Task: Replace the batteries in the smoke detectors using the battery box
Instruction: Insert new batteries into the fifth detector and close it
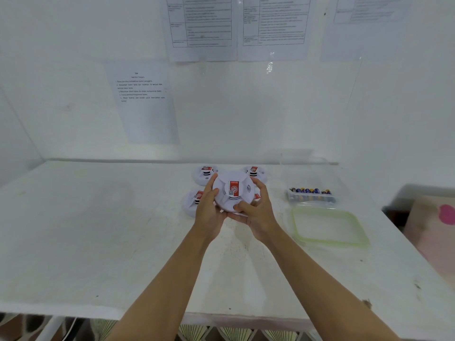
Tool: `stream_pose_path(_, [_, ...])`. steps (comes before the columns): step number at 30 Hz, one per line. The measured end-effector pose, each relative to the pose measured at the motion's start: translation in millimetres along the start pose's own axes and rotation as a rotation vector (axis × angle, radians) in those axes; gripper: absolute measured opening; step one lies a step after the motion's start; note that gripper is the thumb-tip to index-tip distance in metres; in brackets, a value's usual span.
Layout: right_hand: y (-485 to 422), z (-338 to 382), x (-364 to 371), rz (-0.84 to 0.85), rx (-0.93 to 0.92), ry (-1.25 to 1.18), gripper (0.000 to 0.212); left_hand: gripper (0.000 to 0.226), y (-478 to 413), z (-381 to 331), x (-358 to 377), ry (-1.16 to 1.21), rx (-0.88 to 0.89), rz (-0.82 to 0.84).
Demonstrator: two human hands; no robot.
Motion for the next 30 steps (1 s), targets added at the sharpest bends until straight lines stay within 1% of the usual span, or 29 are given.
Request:
stream_pose_path(15, [0.6, 1.7, 2.1, -0.001, -0.011, 0.016, 0.065, 0.045, -3.7, 0.2, -6.0, -0.03, -0.029, 0.007])
stream_pose_path(20, [-0.1, -0.7, 0.5, 0.003, -0.006, 0.005, 0.066, 0.045, -4.2, 3.0, -7.5, -0.023, -0.052, -0.012])
stream_pose_path(30, [-1.5, -1.5, 1.4, -0.006, -0.01, 0.017, 0.064, 0.045, -1.9, -0.1, -2.8, 0.012, -0.029, 0.003])
Point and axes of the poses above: each hand's wrist, its own y-axis away from the middle knuckle, its own x-axis out of the palm, z = x × y, the point moved 5 cm from there along -y, towards the middle knuckle, and after that the axes turned 7 degrees about y, right-handed, at the moved point
